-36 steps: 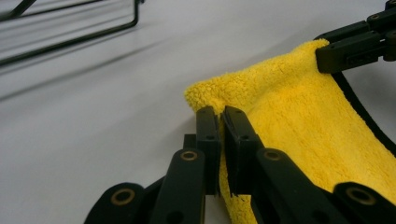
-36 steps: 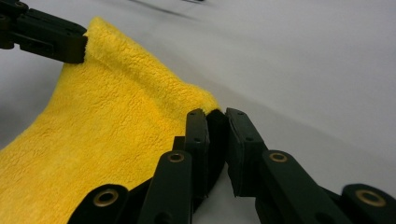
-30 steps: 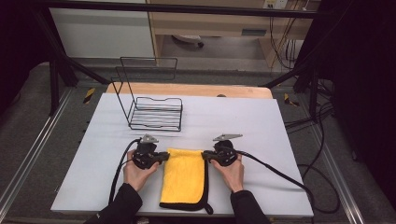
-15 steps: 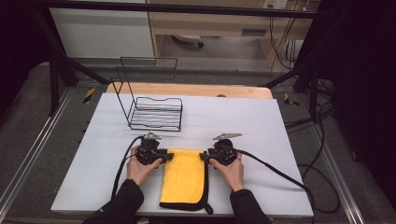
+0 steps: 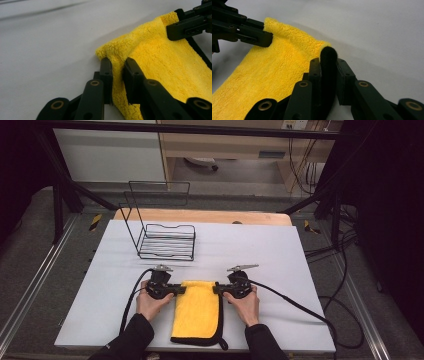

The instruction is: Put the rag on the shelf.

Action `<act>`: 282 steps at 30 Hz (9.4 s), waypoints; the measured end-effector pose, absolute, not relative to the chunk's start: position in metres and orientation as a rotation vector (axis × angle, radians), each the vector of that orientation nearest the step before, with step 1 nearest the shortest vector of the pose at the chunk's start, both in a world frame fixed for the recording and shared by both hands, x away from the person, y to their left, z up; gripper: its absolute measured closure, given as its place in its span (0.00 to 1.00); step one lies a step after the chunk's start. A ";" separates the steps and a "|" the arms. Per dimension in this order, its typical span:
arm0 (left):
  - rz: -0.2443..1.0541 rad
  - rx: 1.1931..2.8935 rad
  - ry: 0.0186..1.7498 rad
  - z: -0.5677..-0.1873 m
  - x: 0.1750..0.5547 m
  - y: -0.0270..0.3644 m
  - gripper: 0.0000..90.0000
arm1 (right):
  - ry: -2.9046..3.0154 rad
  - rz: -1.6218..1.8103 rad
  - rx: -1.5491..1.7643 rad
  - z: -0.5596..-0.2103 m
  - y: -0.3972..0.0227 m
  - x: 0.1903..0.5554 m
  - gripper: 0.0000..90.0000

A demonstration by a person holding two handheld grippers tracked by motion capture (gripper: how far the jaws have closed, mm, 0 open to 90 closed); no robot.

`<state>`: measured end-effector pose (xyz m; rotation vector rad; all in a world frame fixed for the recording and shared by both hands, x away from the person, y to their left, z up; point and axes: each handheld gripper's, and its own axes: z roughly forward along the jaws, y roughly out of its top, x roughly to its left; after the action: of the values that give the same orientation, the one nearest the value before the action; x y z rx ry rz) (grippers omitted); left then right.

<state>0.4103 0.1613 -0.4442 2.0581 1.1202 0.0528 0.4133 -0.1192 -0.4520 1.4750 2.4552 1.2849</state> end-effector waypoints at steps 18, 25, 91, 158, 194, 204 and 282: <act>0.192 1.910 1.004 -0.393 0.377 0.175 0.89 | 2.319 1.532 1.254 -0.399 -0.125 0.390 0.86; 0.263 1.884 0.949 -0.378 0.370 0.177 0.88 | 2.281 1.546 1.163 -0.383 -0.124 0.383 0.86; 0.584 1.556 0.781 -0.279 0.365 0.225 0.89 | 1.903 1.731 0.779 -0.275 -0.077 0.381 0.87; 0.790 1.330 0.735 -0.167 0.394 0.272 0.89 | 1.642 1.853 0.596 -0.169 -0.013 0.426 0.87; 0.836 1.266 0.762 -0.122 0.446 0.282 0.89 | 1.588 1.810 0.546 -0.117 0.010 0.473 0.87; 0.815 1.274 0.769 -0.123 0.477 0.281 0.89 | 1.591 1.790 0.557 -0.118 0.009 0.499 0.87; 0.722 1.590 0.759 -0.227 0.452 0.287 0.86 | 1.891 1.651 0.537 -0.222 -0.010 0.484 0.86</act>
<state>0.4525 0.2867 -0.2272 1.5900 0.7587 0.7224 0.4837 -0.0099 -0.2219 0.5367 1.8914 1.6512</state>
